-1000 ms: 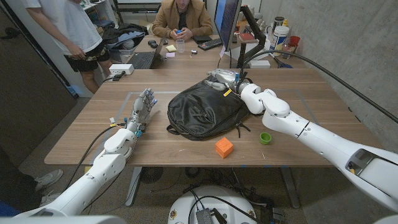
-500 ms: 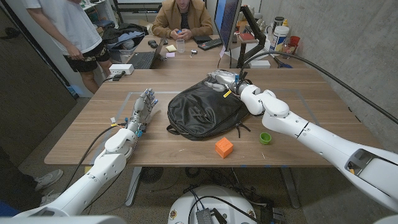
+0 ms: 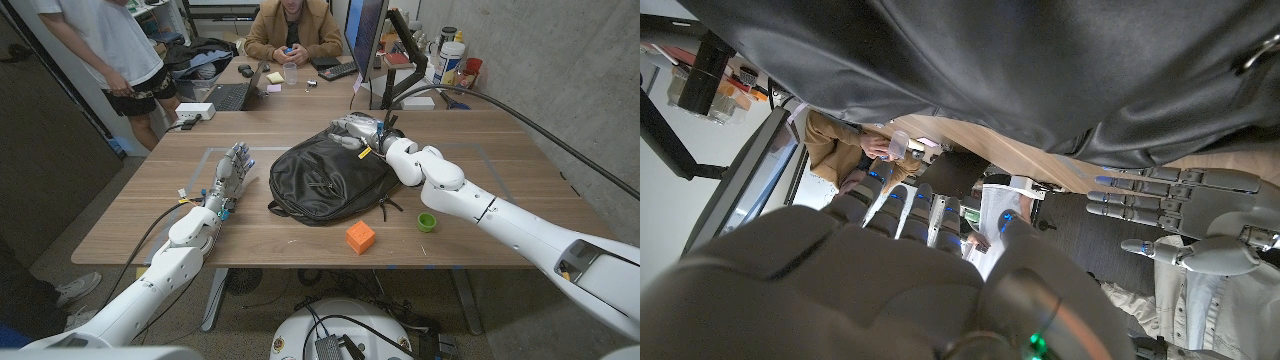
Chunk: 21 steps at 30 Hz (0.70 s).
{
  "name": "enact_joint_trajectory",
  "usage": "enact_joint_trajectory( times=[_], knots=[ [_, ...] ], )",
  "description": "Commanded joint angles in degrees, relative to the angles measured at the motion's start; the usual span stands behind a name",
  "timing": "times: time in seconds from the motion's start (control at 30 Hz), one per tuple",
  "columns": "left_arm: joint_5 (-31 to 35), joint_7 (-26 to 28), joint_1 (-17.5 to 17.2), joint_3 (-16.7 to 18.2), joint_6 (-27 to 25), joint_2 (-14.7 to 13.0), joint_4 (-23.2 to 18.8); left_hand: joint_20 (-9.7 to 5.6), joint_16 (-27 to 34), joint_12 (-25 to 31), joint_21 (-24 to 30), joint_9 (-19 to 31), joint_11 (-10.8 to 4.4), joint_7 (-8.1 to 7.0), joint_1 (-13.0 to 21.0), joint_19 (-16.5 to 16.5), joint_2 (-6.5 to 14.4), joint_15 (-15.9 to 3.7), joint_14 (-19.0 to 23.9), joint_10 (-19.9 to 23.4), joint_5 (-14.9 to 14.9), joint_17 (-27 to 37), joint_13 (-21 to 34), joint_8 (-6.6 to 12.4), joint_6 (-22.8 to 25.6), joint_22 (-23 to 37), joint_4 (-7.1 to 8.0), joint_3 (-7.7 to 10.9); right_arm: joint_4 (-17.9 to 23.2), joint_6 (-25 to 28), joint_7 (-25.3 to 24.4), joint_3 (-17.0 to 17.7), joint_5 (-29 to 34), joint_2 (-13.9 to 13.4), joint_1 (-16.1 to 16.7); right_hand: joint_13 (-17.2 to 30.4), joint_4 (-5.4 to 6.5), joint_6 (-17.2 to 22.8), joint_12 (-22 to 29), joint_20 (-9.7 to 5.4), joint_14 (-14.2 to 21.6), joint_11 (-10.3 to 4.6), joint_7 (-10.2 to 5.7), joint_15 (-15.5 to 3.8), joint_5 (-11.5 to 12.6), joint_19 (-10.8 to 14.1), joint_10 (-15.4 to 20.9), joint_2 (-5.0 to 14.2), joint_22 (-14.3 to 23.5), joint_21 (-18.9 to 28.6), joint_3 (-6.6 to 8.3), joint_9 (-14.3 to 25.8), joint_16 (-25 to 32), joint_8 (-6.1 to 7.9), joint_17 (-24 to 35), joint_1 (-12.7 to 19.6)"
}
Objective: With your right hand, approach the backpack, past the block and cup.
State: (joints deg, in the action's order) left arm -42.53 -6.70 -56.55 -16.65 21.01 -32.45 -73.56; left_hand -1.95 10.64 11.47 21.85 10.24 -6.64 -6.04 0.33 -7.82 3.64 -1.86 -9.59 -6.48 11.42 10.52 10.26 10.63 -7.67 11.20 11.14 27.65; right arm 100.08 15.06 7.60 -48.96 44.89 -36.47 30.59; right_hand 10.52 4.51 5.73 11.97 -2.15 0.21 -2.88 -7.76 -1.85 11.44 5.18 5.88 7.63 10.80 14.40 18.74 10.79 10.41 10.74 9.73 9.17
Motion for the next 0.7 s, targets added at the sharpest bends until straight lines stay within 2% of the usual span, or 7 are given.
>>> enact_joint_trajectory(
  times=[0.03,0.7],
  knots=[
    [-0.1,-0.2,-0.4,0.1,0.1,-0.3,-0.3,-3.08,0.1,-0.1,0.2,0.3,0.0,-0.03,0.3,0.3,6.5,-3.13,-0.1,0.2,0.3,0.2,0.2,0.21,0.1,0.1,-0.11,-0.11,0.1,0.1,0.7,-0.5,0.4,0.1,0.2,0.1,-0.09,-0.2,0.0,-3.62,0.6,-0.36,0.31,-2.21,0.0,0.5,0.2,0.95,0.1,-0.1,-0.21,0.1,0.0,0.25,0.2,0.4],
    [-0.5,-1.0,-0.2,0.2,0.1,-0.4,0.5,-2.99,0.1,-0.1,0.3,0.3,0.07,0.03,0.3,0.3,6.5,-3.05,0.0,0.2,0.3,0.2,0.2,0.17,-0.1,0.1,-0.12,-0.11,-0.5,0.8,1.7,-1.4,1.3,0.9,-0.1,0.1,0.21,-0.2,0.0,-3.19,1.0,-0.56,0.32,-2.27,0.0,0.8,0.1,0.88,0.1,-0.3,-0.34,0.1,0.1,0.28,0.1,0.3]
  ],
)
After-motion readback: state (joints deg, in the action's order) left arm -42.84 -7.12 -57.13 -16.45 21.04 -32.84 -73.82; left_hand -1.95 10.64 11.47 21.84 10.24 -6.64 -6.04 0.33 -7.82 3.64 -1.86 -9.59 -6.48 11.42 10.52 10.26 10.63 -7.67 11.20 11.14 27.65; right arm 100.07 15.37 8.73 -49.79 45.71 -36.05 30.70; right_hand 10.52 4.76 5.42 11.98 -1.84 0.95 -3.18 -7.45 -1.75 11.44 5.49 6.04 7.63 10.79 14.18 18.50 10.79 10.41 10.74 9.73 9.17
